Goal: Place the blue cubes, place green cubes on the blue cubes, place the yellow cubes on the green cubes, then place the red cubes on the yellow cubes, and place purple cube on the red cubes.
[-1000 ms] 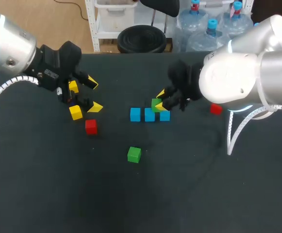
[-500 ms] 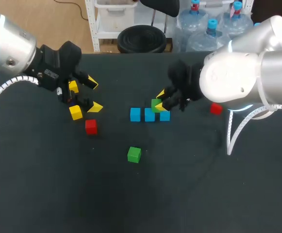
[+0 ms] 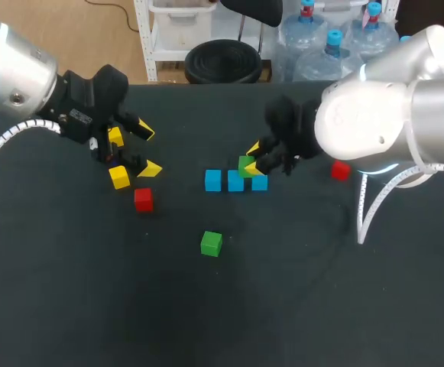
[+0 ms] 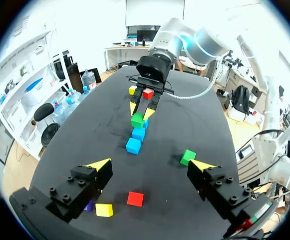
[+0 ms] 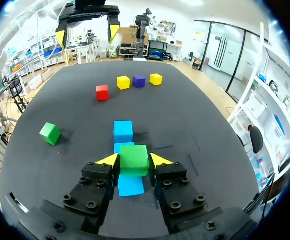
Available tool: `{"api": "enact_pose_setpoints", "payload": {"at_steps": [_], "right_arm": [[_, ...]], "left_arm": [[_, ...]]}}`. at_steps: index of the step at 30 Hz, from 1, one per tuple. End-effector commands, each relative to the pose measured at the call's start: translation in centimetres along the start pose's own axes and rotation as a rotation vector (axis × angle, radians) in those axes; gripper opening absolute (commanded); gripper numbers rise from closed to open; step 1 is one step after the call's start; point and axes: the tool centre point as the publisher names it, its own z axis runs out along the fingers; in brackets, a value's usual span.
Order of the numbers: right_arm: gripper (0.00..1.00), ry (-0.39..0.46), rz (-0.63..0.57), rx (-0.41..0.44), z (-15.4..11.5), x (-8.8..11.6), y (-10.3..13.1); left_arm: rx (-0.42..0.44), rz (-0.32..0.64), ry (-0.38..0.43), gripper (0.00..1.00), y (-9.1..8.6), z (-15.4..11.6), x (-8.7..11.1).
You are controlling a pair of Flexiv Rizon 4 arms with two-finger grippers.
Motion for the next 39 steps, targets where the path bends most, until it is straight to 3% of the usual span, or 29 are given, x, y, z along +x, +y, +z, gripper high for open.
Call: {"api": "enact_pose_setpoints", "payload": {"at_steps": [1, 17, 29, 39], "right_arm": [[0.00, -0.005, 0.000, -0.003, 0.09, 0.08, -0.14], [0.00, -0.010, 0.004, -0.005, 0.17, 0.14, -0.13], [0.23, -0.013, 0.004, -0.005, 0.16, 0.14, -0.14], [0.29, -0.015, 0.007, -0.007, 0.14, 0.17, -0.13]], "left_arm": [[0.000, 0.004, -0.007, 1.00, -0.04, -0.06, 0.16], [0.000, 0.004, -0.007, 1.00, -0.04, -0.06, 0.16], [0.000, 0.004, -0.007, 1.00, -0.04, -0.06, 0.16], [0.000, 0.004, -0.007, 1.00, -0.04, -0.06, 0.16]]}}
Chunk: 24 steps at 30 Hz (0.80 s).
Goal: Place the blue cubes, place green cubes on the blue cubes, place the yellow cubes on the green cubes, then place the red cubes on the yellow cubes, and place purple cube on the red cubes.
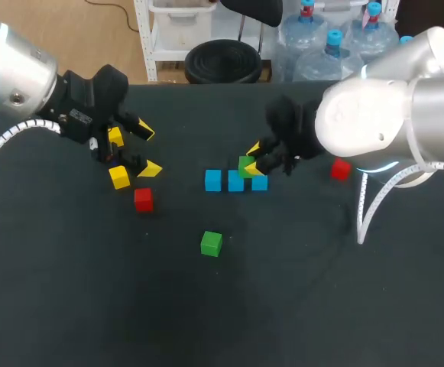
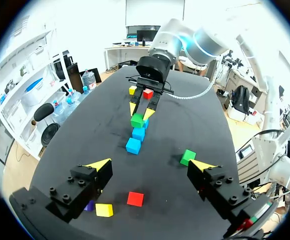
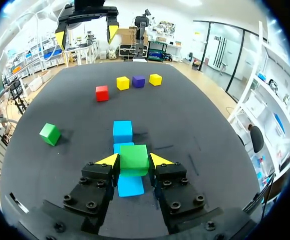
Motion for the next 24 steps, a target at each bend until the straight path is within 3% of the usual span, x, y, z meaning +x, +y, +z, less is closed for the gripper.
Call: {"api": "enact_pose_setpoints", "payload": {"at_steps": [1, 24], "right_arm": [[0.31, -0.005, -0.001, -0.003, 0.06, 0.12, -0.10], [0.48, -0.012, 0.003, -0.006, -0.03, 0.14, 0.00]], "left_arm": [[0.000, 0.004, -0.007, 1.00, -0.04, -0.06, 0.17], [0.000, 0.004, -0.007, 1.00, -0.04, -0.06, 0.17]]}}
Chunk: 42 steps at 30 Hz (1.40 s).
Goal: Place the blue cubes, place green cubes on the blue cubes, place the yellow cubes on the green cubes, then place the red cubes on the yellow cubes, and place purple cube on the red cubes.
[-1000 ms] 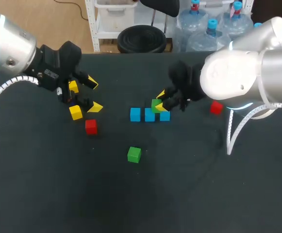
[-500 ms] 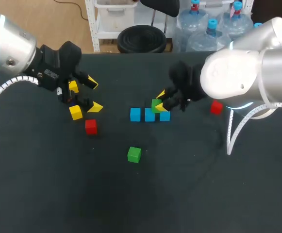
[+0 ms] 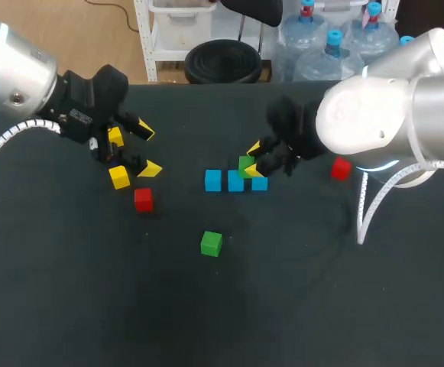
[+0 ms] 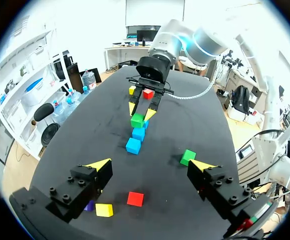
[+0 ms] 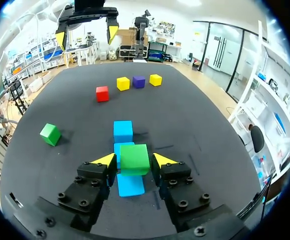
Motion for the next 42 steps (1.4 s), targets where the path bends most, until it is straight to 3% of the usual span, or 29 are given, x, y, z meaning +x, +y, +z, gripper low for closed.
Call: {"api": "enact_pose_setpoints", "payload": {"at_steps": [1, 2, 4, 9, 11, 14, 24, 42], "right_arm": [[0.49, -0.004, -0.001, -0.003, 0.0, 0.1, 0.0], [0.59, -0.004, 0.000, -0.004, 0.0, 0.1, 0.0], [0.56, -0.005, -0.001, -0.004, -0.1, 0.1, 0.0], [0.65, -0.006, -0.001, -0.001, -0.5, 0.0, 0.0], [0.84, -0.007, -0.006, -0.003, -0.8, -0.1, 0.1], [1.00, -0.013, -0.020, -0.013, -1.6, -0.5, 0.3], [1.00, -0.016, -0.049, -0.032, -6.2, -0.5, 1.0], [1.00, -0.017, -0.080, -0.017, -15.6, 4.3, 3.4]], "left_arm": [[0.000, 0.004, -0.007, 1.00, 0.0, -0.1, 0.2], [0.000, 0.004, -0.007, 1.00, 0.0, -0.1, 0.2], [0.000, 0.004, -0.007, 1.00, 0.0, -0.1, 0.2], [0.000, 0.004, -0.007, 1.00, 0.0, -0.1, 0.2], [0.000, 0.004, -0.007, 1.00, 0.0, -0.1, 0.2], [0.000, 0.004, -0.007, 1.00, 0.0, -0.1, 0.2], [0.000, 0.004, -0.007, 1.00, 0.0, -0.1, 0.2], [0.000, 0.004, -0.007, 1.00, 0.0, -0.1, 0.2]]}}
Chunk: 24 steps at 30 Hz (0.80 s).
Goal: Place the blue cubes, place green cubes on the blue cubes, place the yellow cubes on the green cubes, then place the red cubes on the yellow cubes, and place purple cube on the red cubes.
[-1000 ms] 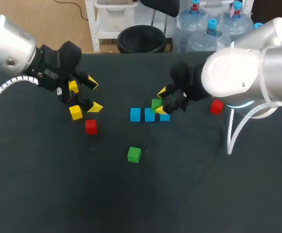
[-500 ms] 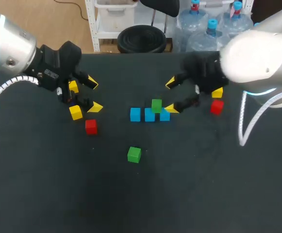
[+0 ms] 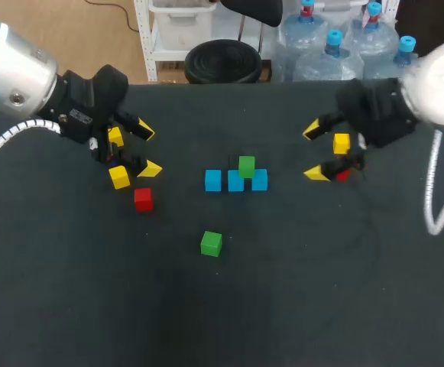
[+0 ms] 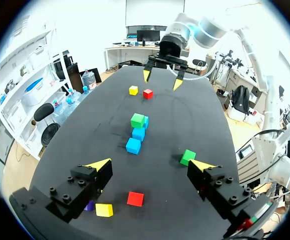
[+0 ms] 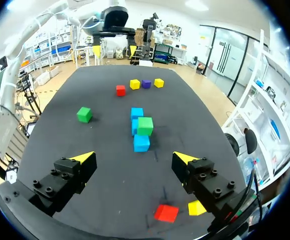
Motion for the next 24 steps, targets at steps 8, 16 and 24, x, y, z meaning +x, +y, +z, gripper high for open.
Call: {"api": "enact_pose_setpoints", "payload": {"at_steps": [8, 16, 24], "right_arm": [[1.00, -0.040, -0.004, 0.051, -7.2, 3.6, 2.4], [1.00, -0.078, 0.024, 0.094, -9.7, 5.7, 2.6], [1.00, -0.157, 0.061, 0.082, -11.0, 7.2, 2.2]], "left_arm": [[0.000, 0.004, -0.007, 1.00, 0.0, -0.1, 0.2], [0.000, 0.004, -0.007, 1.00, 0.0, -0.1, 0.2], [0.000, 0.004, -0.007, 1.00, 0.0, -0.1, 0.2]]}}
